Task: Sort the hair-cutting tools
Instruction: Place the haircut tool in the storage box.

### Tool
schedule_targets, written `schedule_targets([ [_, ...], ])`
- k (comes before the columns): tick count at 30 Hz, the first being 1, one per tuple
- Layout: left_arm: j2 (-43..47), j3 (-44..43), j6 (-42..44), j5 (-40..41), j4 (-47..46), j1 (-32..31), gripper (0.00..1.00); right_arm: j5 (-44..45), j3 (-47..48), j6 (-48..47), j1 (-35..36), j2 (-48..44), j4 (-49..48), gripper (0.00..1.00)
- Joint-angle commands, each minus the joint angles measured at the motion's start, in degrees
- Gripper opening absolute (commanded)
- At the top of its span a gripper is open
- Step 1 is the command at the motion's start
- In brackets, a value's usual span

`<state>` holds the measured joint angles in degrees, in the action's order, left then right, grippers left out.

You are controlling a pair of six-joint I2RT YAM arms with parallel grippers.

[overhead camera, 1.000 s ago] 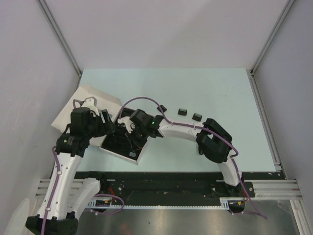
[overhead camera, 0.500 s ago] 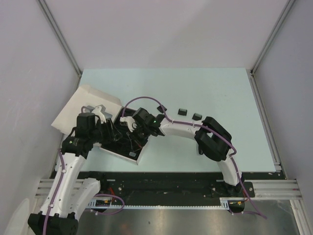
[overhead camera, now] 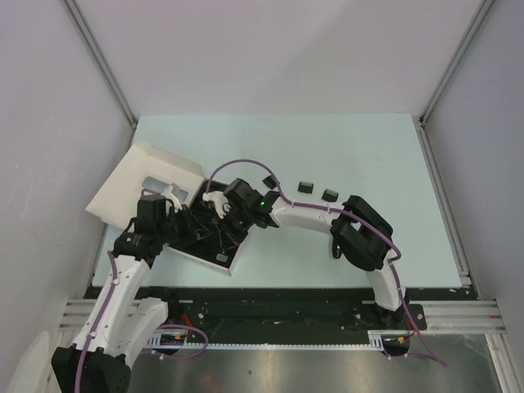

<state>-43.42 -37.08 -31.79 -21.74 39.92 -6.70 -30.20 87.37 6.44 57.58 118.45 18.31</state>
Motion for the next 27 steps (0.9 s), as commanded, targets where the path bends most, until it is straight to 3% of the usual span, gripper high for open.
schedule_targets([
  [1,-0.5,2.8,-5.0,-1.2,-5.3,0.5,0.13,1.5,0.0,-0.4,-0.6,-4.6,-3.2,0.00],
  [11,-5.4,5.3,-5.4,-3.3,-10.2,0.4,0.00,2.6,-0.4,-0.1,-1.2,-5.1,-3.3,0.00],
  [27,-11.2,7.4,-4.5,-4.0,-10.7,-1.4,0.00,-2.1,-0.9,-0.7,-0.5,-2.8,-2.1,0.00],
])
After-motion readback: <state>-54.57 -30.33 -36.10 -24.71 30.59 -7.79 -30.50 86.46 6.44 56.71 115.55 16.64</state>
